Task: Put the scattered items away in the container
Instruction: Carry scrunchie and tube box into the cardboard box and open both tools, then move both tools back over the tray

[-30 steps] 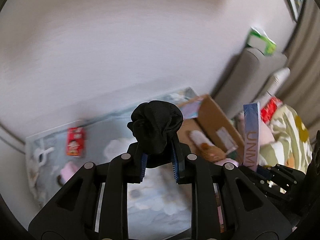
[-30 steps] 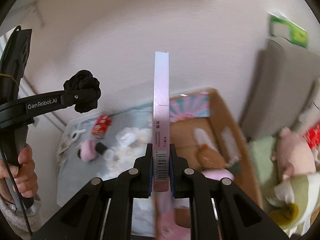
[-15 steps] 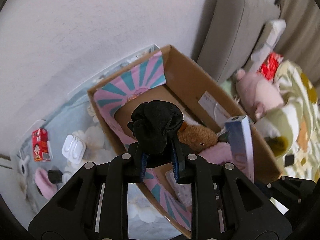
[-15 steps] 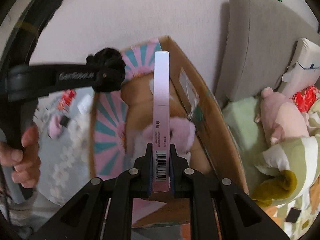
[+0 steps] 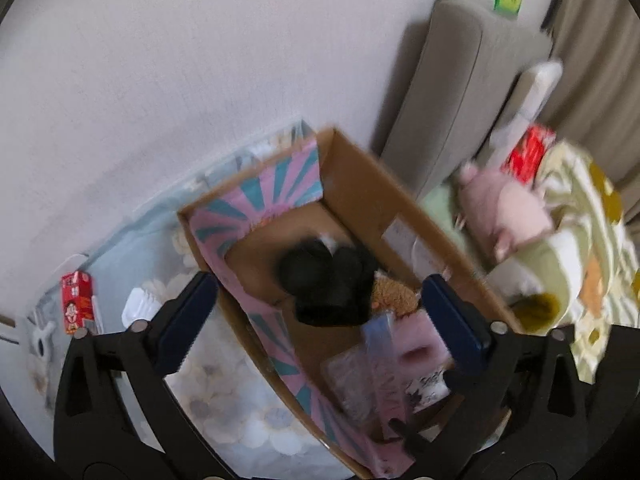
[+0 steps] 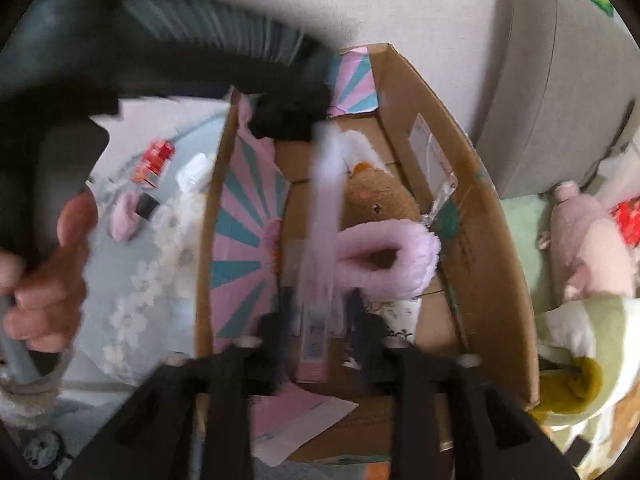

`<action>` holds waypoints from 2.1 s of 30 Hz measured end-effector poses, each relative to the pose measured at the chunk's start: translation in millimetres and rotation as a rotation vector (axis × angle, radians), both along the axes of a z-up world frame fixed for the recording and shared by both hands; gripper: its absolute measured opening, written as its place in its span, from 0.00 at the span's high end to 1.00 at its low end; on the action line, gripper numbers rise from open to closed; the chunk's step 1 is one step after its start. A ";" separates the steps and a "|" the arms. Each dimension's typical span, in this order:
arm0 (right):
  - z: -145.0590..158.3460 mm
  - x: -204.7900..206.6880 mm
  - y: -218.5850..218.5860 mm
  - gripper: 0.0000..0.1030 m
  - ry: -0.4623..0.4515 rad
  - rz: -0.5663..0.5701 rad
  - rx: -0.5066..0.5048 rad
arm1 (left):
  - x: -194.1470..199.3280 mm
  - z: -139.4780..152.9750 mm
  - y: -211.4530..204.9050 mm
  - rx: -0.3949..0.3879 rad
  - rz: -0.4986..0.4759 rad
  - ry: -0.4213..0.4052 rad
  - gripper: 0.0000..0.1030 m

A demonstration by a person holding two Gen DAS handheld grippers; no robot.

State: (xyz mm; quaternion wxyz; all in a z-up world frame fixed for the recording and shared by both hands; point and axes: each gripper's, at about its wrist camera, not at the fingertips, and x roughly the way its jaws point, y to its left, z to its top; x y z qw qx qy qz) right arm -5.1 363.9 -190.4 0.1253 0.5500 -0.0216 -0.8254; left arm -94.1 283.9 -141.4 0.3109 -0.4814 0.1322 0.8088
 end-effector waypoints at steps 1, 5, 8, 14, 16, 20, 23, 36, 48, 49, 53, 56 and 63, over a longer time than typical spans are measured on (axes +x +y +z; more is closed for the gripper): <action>1.3 0.7 -1.2 0.51 0.015 -0.006 0.024 | -0.1 7.0 -3.8 0.019 -0.006 0.006 0.01; 12.7 4.8 4.3 0.48 0.061 -0.030 -0.017 | 0.8 24.5 -13.2 0.015 0.017 0.061 0.01; 16.7 4.6 11.0 0.48 0.075 -0.055 -0.018 | -1.6 32.3 -21.3 0.045 0.037 0.057 0.01; 23.0 6.9 17.7 0.48 0.092 -0.107 -0.065 | -7.6 35.1 -33.4 0.071 0.064 0.022 0.01; 25.5 8.1 16.5 0.48 0.097 -0.114 -0.080 | -7.8 35.4 -34.5 0.060 0.063 0.025 0.01; 31.3 9.7 12.6 0.48 0.114 -0.109 -0.074 | -6.1 39.0 -41.1 0.060 0.067 0.038 0.01; 33.5 10.3 8.6 0.48 0.117 -0.100 -0.068 | -5.6 39.2 -50.1 0.065 0.078 0.031 0.01; 32.0 6.0 -26.4 0.48 0.111 0.006 -0.066 | -20.8 37.8 -137.8 0.093 0.292 0.008 0.01; 37.2 -1.9 -82.3 0.48 0.135 0.183 -0.074 | -28.5 50.0 -231.2 0.089 0.504 0.058 0.01; 37.2 -2.1 -84.9 0.48 0.136 0.192 -0.075 | -29.2 50.9 -241.1 0.089 0.524 0.060 0.01; 37.0 -4.5 -100.9 0.48 0.139 0.238 -0.083 | -30.7 51.7 -273.2 0.085 0.589 0.065 0.01; 35.4 -5.6 -114.6 0.48 0.137 0.275 -0.084 | -30.3 50.7 -293.5 0.078 0.635 0.063 0.01; 29.9 -11.0 -147.1 0.48 0.123 0.361 -0.076 | -32.2 36.5 -334.8 0.057 0.712 0.025 0.01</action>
